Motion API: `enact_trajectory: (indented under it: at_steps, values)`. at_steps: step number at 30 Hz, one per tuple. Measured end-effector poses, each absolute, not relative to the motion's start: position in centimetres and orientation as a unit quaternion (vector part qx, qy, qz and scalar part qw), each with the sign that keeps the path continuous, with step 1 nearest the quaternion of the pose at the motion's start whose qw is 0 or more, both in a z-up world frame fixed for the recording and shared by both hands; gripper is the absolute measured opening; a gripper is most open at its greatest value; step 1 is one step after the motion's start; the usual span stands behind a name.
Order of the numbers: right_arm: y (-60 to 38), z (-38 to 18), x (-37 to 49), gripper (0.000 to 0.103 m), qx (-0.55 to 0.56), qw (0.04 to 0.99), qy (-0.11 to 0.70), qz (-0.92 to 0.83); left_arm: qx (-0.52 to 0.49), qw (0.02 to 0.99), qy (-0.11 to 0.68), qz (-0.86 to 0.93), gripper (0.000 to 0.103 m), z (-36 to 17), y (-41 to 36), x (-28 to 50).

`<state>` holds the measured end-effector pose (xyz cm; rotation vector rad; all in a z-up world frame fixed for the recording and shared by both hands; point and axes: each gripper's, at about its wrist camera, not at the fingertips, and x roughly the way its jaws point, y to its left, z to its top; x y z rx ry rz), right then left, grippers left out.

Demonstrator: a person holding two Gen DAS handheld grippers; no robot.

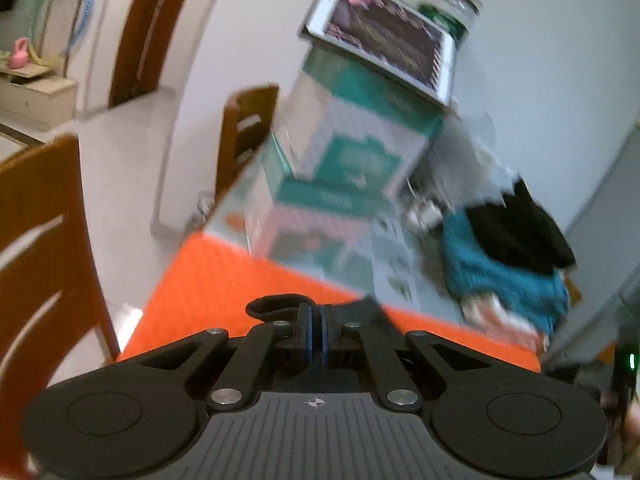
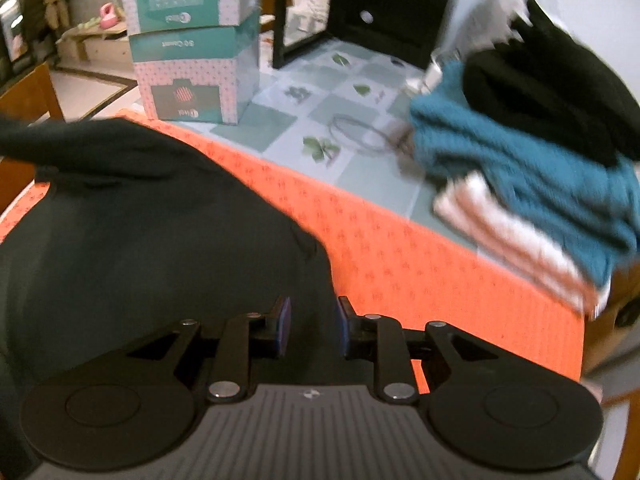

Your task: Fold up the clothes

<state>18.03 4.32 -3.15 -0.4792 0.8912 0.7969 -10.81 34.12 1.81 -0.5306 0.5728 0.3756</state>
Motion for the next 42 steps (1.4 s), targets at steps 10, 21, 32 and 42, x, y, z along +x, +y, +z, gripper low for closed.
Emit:
enact_trajectory:
  at_steps: [10, 21, 32, 42]
  values:
    - [-1.3, -2.9, 16.3, 0.028, -0.174, 0.818, 0.441, 0.327, -0.199, 0.876, 0.384, 0.215, 0.007, -2.3, 30.6, -17.0]
    - [-3.8, -2.0, 18.1, 0.028, -0.162, 0.82, 0.444, 0.323, -0.221, 0.835, 0.406, 0.299, 0.01, -4.3, 32.9, -20.1]
    - [1.2, -3.9, 24.0, 0.034, -0.138, 0.793, 0.465, 0.369, -0.197, 0.865, 0.39, 0.245, 0.049, -3.3, 31.3, -16.6]
    - [3.8, -8.7, 23.6, 0.034, -0.139, 0.72, 0.536, 0.418, -0.14, 0.859, 0.459, 0.177, 0.049, -7.9, 30.7, -10.0]
